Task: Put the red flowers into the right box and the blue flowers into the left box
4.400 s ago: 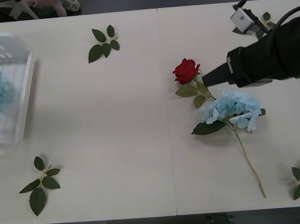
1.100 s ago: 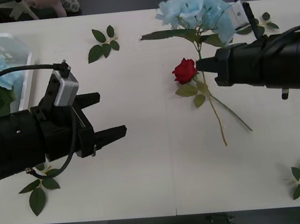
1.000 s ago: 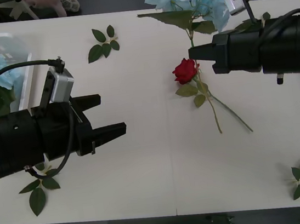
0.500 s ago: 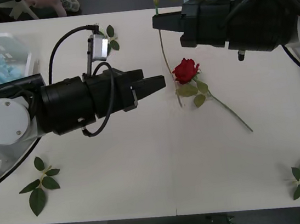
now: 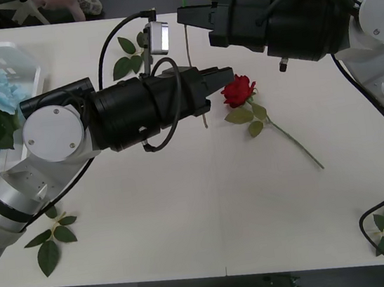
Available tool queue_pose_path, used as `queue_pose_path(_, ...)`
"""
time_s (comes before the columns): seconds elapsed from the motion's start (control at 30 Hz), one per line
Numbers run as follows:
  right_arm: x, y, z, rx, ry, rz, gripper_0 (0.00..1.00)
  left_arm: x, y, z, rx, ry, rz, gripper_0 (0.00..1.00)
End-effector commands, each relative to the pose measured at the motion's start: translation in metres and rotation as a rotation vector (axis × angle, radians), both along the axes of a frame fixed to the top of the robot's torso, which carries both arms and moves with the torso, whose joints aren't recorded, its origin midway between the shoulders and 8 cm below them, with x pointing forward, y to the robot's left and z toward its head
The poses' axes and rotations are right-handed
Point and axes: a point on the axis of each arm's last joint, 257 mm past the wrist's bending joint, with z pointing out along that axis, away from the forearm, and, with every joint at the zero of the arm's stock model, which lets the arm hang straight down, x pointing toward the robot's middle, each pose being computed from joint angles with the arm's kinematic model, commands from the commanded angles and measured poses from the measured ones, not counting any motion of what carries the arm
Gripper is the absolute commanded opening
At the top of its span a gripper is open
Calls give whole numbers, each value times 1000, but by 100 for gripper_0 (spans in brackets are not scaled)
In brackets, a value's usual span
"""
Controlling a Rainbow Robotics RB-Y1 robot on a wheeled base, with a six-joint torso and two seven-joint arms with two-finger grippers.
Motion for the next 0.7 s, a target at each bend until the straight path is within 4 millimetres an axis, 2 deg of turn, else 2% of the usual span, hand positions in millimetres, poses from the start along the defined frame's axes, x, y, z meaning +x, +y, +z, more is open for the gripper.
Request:
queue_pose_path(0.03, -3, 4, 23, 1, -79, 7, 0, 5, 10, 12, 11, -41, 14, 0)
queue_pose_path(0.33, -4, 4, 22, 1, -73, 9, 0, 7, 19, 9, 41, -56, 24, 0)
queue_pose_path(0.37, -4, 5, 21, 0, -72, 10, 10, 7, 21, 9, 47, -62, 26, 0)
queue_pose_path(0.4, -3, 4, 20, -10, -76, 7, 45, 7, 23, 9, 52, -61, 26, 0)
queue_pose_path(0.43, -2, 4, 20, -18, -85, 3, 62, 7, 26, 8, 55, -58, 26, 0)
queue_pose_path(0.5, -1, 2, 19, -36, -94, -2, 79, 7, 32, 10, 47, -40, 26, 0)
queue_pose_path(0.57, 0, 1, 18, -50, -102, -3, 86, 5, 41, 13, 28, 2, 20, 0)
queue_pose_path(0.6, 0, 1, 17, -56, -105, -6, 88, 6, 55, 14, 13, 46, 25, 0)
queue_pose_path(0.63, 0, 0, 17, -59, -105, -5, 88, 8, 72, 15, 6, 78, 39, 0)
queue_pose_path(0.7, 1, -2, 15, -67, -101, -5, 89, 10, 117, 6, 59, 123, 82, 0)
